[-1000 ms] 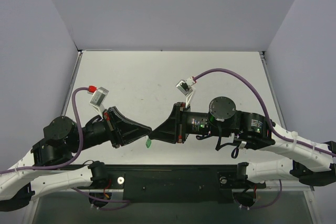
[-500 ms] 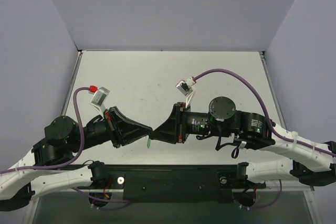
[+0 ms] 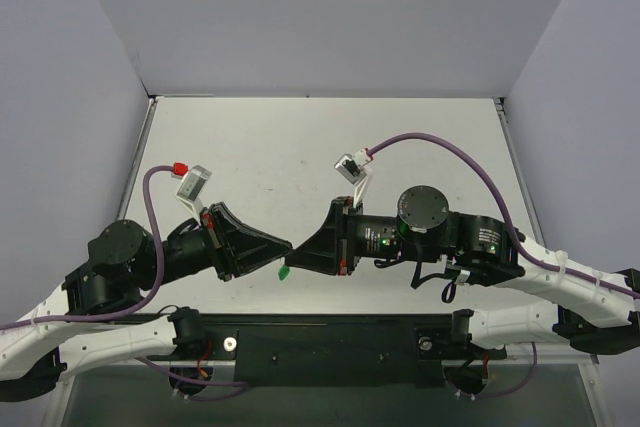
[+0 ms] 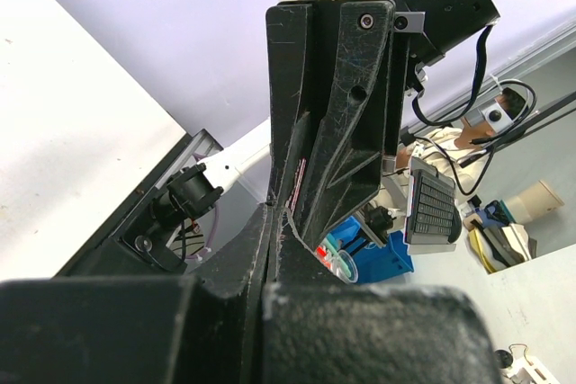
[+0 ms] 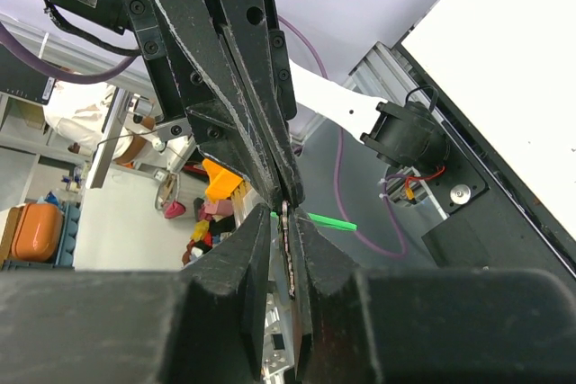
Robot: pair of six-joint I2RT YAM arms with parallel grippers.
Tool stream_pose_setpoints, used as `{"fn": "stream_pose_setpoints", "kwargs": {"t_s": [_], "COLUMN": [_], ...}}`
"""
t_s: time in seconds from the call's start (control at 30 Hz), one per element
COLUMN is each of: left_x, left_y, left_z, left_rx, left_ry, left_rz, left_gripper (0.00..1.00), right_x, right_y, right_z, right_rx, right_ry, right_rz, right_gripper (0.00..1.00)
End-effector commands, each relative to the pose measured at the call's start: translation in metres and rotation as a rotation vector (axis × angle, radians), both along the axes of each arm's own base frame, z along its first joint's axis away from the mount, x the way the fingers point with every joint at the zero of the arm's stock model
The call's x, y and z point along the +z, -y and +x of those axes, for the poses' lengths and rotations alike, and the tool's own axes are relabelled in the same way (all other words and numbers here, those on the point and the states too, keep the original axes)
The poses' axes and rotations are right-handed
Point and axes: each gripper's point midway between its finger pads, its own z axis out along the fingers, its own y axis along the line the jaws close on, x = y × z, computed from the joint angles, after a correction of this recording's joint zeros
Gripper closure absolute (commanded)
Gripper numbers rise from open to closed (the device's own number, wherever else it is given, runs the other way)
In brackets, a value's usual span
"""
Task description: Remove the keys from the keyring
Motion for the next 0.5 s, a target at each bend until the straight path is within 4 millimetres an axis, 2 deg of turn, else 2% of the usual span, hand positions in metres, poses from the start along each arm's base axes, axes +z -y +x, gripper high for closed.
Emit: {"fn": "stream_pose_setpoints", "kwargs": {"t_s": [0.0,0.07,0.17,0.4,0.43,0.47], "left_x": [0.0198,0.0198,0.0201,0.0225,0.0228,0.0227], "left_y": [0.0,-0.0005,-0.0003,-0.0001,0.0001,-0.0001], "left_z": [0.0045,0.0043,0.0044,0.0045,0.0048,0.0047], "left_rx": [0.025,0.025,0.025,0.025,0.026,0.026], "left_ry": [0.018,0.018,0.018,0.017,0.017,0.015], "left_rz": [-0.045,-0.045,-0.045,-0.048,-0.048,-0.047], "left_gripper": [1.0,1.0,1.0,1.0,0.96,0.86], "right_x": [-0.0043,-0.0033,-0.0046,-0.0119,-0.0126,-0.0127], "right_y": [-0.0038,-0.002,-0.0023,-0.0015,-0.0016,-0.0007], "right_z": [-0.0029,-0.0025,-0.0022,0.0004,0.0005,0.0008], "right_rx": [0.011,0.006,0.005,-0.011,-0.011,-0.016], "right_ry": [0.021,0.022,0.021,0.021,0.02,0.023], "right_rz": [-0.001,0.002,-0.002,-0.029,-0.031,-0.031], "right_gripper": [0.92,0.93,1.0,1.0,1.0,1.0]}}
